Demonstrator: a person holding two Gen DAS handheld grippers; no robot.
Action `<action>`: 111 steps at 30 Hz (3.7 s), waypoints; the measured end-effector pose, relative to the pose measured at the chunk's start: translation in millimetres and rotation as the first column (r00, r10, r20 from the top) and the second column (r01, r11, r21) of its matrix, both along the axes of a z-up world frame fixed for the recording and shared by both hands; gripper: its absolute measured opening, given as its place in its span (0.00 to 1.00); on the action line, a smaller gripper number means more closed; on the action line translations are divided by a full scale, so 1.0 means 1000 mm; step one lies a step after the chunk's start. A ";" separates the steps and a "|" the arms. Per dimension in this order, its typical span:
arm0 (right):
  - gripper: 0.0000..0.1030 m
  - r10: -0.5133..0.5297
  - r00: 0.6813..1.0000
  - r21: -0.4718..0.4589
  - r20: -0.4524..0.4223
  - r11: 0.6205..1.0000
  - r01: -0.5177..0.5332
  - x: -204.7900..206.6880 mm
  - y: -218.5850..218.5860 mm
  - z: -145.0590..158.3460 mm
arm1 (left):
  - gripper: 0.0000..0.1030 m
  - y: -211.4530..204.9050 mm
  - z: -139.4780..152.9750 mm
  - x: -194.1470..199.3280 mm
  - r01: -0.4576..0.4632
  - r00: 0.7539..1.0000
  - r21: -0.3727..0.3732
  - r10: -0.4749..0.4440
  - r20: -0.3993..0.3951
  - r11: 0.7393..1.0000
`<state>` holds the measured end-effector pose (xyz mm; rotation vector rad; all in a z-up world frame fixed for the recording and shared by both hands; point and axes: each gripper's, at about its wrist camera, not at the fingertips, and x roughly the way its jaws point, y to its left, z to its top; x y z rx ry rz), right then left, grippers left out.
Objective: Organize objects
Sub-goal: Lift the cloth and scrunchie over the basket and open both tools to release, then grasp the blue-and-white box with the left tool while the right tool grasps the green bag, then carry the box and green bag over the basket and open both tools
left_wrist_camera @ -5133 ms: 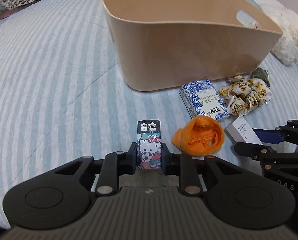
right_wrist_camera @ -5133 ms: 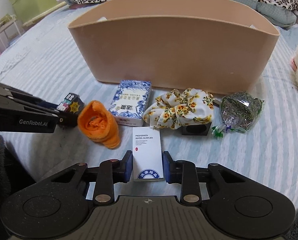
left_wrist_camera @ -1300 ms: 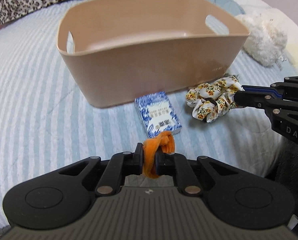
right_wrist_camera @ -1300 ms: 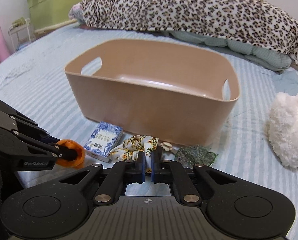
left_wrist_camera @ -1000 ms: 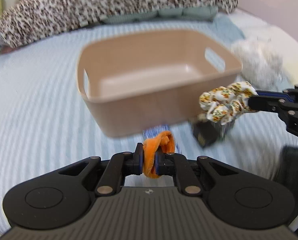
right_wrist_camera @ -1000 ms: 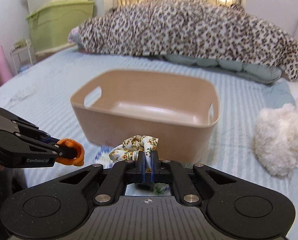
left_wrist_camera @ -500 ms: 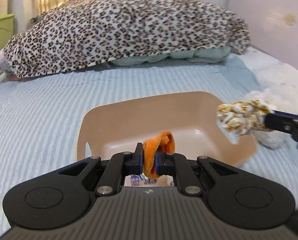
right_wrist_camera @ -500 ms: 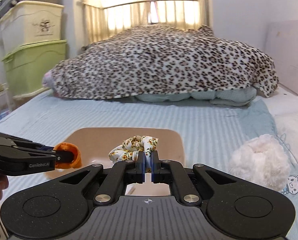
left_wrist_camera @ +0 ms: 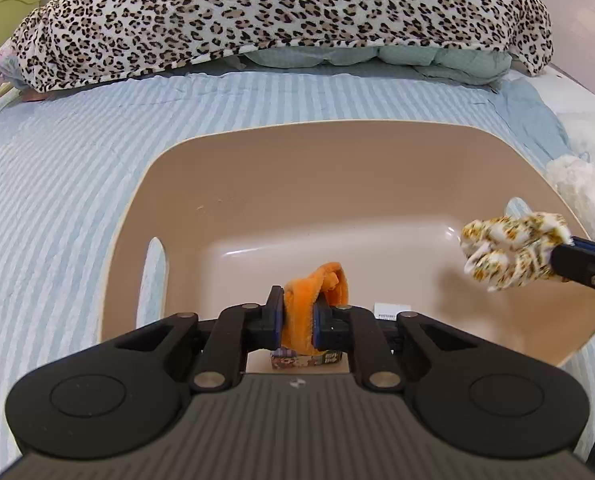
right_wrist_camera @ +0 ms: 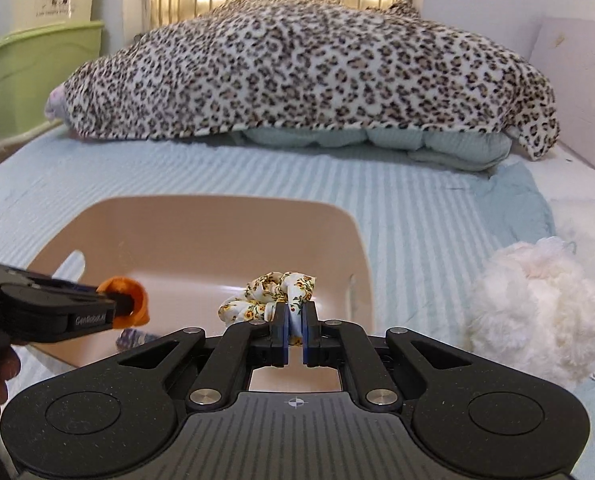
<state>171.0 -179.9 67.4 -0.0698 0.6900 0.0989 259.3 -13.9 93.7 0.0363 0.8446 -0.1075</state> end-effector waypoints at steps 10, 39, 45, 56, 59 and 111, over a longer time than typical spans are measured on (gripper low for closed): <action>0.55 0.005 1.000 0.074 0.016 0.997 -0.007 -0.038 -0.013 0.014 | 0.72 0.003 0.034 -0.054 0.053 0.993 0.024 -0.056 0.102 0.998; 0.76 0.007 0.955 0.059 -0.295 0.998 0.011 -0.055 -0.035 -0.064 | 0.82 -0.004 -0.038 -0.083 0.110 0.979 0.056 -0.099 -0.179 0.992; 0.78 -0.009 0.958 0.024 -0.288 1.000 0.017 -0.043 -0.027 -0.076 | 0.82 -0.004 -0.049 -0.074 0.110 0.969 0.015 -0.104 -0.226 0.994; 0.82 -0.028 0.944 -0.022 -0.329 1.000 0.022 -0.025 -0.013 -0.099 | 0.75 0.002 -0.061 -0.071 0.075 0.964 -0.014 -0.076 -0.255 0.997; 0.76 -0.031 0.945 -0.018 -0.327 0.999 0.027 -0.026 -0.015 -0.102 | 0.61 0.007 -0.059 -0.075 0.065 0.965 -0.019 -0.068 -0.252 0.998; 0.44 -0.020 0.999 0.090 0.039 0.996 0.016 0.002 0.009 0.003 | 0.46 -0.005 0.029 -0.025 -0.087 0.988 0.085 0.075 0.134 0.993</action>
